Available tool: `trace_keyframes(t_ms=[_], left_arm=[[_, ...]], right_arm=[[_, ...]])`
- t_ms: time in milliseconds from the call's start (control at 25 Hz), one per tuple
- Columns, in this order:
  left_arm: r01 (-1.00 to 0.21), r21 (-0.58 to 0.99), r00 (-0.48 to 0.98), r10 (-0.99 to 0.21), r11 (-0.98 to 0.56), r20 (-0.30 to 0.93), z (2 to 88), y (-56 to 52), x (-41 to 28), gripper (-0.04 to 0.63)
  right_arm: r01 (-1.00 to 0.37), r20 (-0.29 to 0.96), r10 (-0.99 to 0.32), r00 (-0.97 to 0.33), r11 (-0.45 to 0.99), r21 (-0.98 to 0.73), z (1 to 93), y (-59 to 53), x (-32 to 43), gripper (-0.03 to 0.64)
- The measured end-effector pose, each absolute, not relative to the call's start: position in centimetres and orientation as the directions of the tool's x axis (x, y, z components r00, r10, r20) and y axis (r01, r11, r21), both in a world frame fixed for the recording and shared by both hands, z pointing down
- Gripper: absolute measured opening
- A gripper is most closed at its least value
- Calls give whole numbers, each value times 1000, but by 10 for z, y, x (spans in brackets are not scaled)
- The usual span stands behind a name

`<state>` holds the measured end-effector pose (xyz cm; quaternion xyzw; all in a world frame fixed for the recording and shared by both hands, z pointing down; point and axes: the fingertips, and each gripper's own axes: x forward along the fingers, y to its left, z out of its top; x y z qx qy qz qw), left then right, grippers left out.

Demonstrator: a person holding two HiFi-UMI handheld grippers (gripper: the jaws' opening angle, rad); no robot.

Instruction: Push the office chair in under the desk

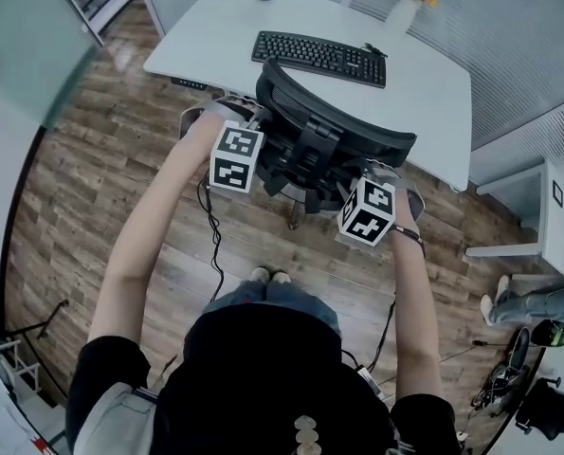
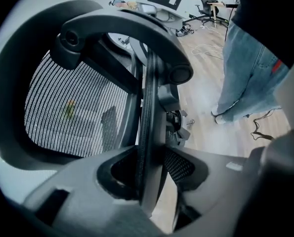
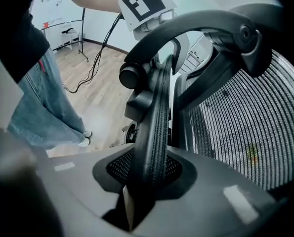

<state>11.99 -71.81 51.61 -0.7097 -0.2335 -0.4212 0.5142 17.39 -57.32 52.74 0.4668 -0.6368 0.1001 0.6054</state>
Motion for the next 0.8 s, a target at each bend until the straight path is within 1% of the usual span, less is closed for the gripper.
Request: trace_keyframes(t_ms=[200, 360, 480, 680, 720, 800], left_arm=[[738, -564, 567, -114, -371, 816, 514, -718, 121, 173], [695, -628, 614, -166, -349, 771, 512, -719, 121, 178], [653, -673, 654, -191, -347, 732, 507, -720, 120, 184], [594, -731, 698, -237, -335, 676, 494, -719, 111, 190], [578, -744, 710, -243, -337, 661, 491, -718, 108, 186], [529, -763, 736, -246, -372, 631, 483, -717, 102, 150]], right_arm=[[-709, 853, -489, 183, 536, 459, 526, -573, 175, 124], [-691, 833, -517, 196, 530, 491, 524, -572, 177, 143], [-711, 821, -539, 189, 502, 492, 512, -565, 176, 161], [-744, 760, -623, 186, 416, 523, 481, -551, 169, 162], [-758, 739, -648, 184, 385, 526, 473, -549, 168, 156], [-799, 690, -704, 169, 312, 515, 456, -546, 166, 140]])
